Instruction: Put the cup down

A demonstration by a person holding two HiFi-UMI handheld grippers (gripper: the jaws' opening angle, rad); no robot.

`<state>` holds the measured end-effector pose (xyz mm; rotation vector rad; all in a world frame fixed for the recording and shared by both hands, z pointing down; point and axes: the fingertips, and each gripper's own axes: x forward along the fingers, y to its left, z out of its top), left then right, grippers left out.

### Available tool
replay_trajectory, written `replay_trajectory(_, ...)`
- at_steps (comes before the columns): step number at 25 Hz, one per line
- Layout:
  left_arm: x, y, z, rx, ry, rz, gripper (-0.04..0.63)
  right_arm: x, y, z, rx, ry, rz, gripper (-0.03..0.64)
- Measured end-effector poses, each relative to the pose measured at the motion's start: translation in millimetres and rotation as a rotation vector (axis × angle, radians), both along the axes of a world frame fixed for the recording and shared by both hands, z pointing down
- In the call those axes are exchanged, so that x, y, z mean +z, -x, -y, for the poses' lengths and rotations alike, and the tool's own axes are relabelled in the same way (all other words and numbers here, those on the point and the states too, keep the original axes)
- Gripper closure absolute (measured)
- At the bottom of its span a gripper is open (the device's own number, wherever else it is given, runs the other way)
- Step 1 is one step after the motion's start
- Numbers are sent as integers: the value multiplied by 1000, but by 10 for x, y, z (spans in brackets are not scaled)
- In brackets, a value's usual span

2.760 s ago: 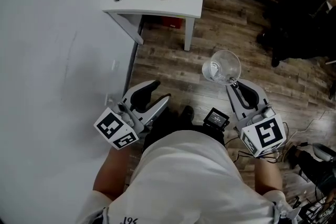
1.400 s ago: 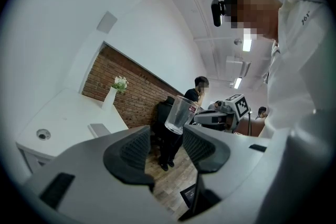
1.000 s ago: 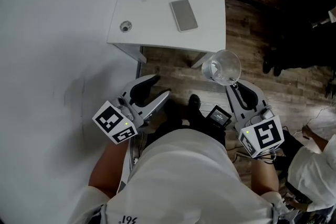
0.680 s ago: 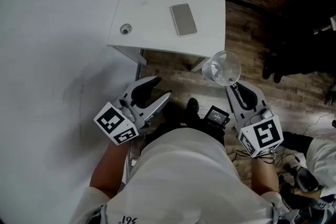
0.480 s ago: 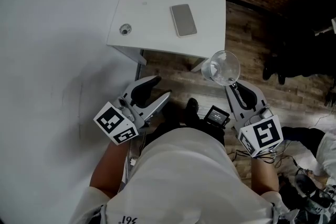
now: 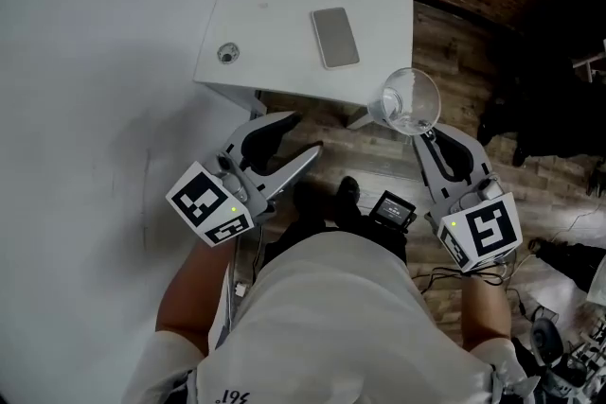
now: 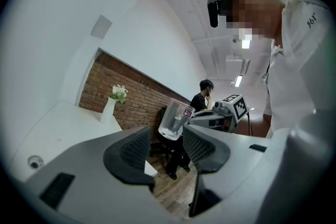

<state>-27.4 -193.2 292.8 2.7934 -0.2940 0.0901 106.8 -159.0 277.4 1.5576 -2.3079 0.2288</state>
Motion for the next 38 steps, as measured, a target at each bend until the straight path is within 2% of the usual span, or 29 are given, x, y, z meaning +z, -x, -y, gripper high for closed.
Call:
replay_trajectory(5, -172, -158, 230, 10, -54, 6, 410, -87, -28, 253, -31, -21, -19, 571)
replay_trajectory(10, -185, -197, 470, -11, -72, 14, 410, -98, -68, 543, -41, -41, -36, 571)
replay_trajectory(19, 3, -360, 846, -46, -54, 37, 410, 75, -232, 1102, -45, -41, -39, 571)
replay_trajectory(25, 238, -440, 1026, -72, -24, 54, 410, 356, -181, 1365, -72, -16, -42, 571)
replay_trajectory(38, 846, -464, 1195, -129, -21, 115, 411, 1097, -37, 1629, -116, 69, -59, 571)
